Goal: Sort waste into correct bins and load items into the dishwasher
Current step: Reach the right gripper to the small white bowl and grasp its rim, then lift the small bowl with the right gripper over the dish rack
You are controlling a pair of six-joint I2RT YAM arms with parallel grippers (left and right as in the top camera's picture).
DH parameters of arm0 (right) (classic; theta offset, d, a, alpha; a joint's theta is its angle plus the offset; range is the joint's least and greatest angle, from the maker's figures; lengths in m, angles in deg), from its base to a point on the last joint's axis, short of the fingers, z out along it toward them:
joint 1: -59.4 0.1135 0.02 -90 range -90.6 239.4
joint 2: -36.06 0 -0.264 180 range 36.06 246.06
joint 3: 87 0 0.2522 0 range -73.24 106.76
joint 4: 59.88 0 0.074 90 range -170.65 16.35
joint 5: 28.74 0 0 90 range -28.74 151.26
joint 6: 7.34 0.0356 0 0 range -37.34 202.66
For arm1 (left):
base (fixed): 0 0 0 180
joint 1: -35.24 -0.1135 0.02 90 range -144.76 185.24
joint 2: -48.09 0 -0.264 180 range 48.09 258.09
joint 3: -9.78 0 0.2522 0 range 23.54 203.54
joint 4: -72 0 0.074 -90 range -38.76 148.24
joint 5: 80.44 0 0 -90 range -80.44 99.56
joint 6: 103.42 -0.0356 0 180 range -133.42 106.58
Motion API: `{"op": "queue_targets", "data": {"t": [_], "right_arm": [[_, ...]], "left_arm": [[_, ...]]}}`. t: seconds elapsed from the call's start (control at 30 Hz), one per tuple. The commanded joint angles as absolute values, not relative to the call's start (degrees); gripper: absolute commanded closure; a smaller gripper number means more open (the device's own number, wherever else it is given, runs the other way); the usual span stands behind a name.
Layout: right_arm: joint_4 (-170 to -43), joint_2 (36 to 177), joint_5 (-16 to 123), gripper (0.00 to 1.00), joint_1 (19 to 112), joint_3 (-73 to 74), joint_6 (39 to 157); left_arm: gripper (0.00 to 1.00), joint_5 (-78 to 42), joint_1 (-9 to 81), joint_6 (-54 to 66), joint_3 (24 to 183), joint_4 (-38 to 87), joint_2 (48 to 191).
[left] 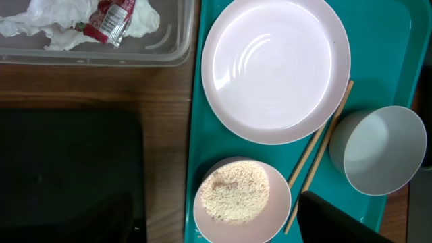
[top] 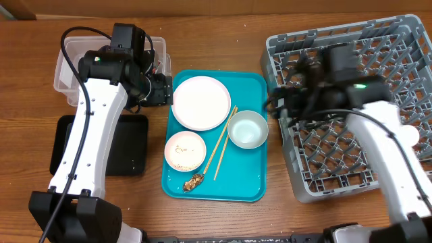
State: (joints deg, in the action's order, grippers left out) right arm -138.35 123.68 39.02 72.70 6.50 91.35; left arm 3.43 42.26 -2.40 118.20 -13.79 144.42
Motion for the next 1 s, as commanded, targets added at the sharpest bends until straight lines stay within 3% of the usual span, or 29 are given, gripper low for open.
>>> {"op": "queue_targets", "data": {"t": [0.0,0.2,0.47,0.57,0.73,0.97], "right_arm": [[-138.3,128.4,46.4,0.03,79.0,7.4,99.7],[-138.5,137.0,50.9,0.02,84.6,7.4,113.3],[-137.1,144.7,53.1,0.05,84.9,6.6,119.0],[-135.4,146.2,53.8,0.15,84.8,5.8,120.1],[-132.8,146.6,54.3,0.49,84.8,3.4,122.0],[-132.7,146.6,55.5,0.78,84.8,3.3,121.9]], "left_arm": [[0.20,4.0,42.4,-1.6,119.0,-13.7,144.0],[0.20,4.0,42.4,-1.7,119.0,-13.7,144.0],[0.20,4.1,42.4,-1.8,119.0,-13.7,144.0],[0.20,4.2,42.4,-1.8,119.0,-13.7,144.0],[0.20,4.2,42.5,-1.8,119.0,-13.7,144.0],[0.20,4.2,42.4,-1.8,119.0,-13.5,144.0]]}}
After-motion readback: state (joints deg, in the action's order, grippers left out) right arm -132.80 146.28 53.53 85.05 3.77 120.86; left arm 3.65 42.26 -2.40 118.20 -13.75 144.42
